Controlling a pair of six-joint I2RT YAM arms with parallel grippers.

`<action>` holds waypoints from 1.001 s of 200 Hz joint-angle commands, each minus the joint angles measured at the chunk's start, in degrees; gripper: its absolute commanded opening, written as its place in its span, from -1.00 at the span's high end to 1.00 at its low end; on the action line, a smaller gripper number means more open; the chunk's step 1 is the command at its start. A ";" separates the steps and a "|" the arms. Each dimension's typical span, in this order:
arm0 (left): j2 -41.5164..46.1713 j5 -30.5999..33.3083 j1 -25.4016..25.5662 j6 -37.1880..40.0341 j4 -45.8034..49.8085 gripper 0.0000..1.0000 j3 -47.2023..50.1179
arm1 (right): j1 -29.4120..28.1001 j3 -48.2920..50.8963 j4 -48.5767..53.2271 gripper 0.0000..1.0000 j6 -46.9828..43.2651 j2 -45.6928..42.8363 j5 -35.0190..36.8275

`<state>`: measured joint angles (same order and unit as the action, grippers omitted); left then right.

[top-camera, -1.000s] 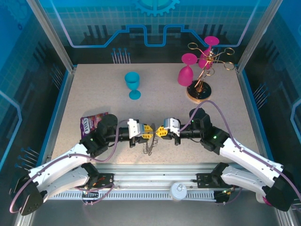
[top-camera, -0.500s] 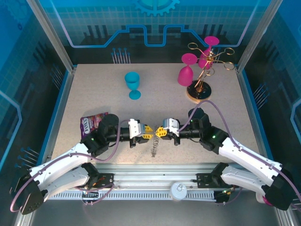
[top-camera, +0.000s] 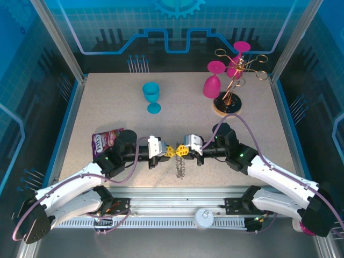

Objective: Put the keys on the keyring

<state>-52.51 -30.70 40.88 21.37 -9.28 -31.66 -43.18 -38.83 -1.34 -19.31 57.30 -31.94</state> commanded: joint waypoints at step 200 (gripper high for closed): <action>-9.26 7.54 1.22 19.33 43.09 1.00 -25.73 | -5.27 -8.00 7.82 0.49 -8.56 5.67 9.45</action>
<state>-60.93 -21.08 41.65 38.35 31.66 -54.92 -47.48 -46.15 11.05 -29.61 62.26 -20.49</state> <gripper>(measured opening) 0.050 0.262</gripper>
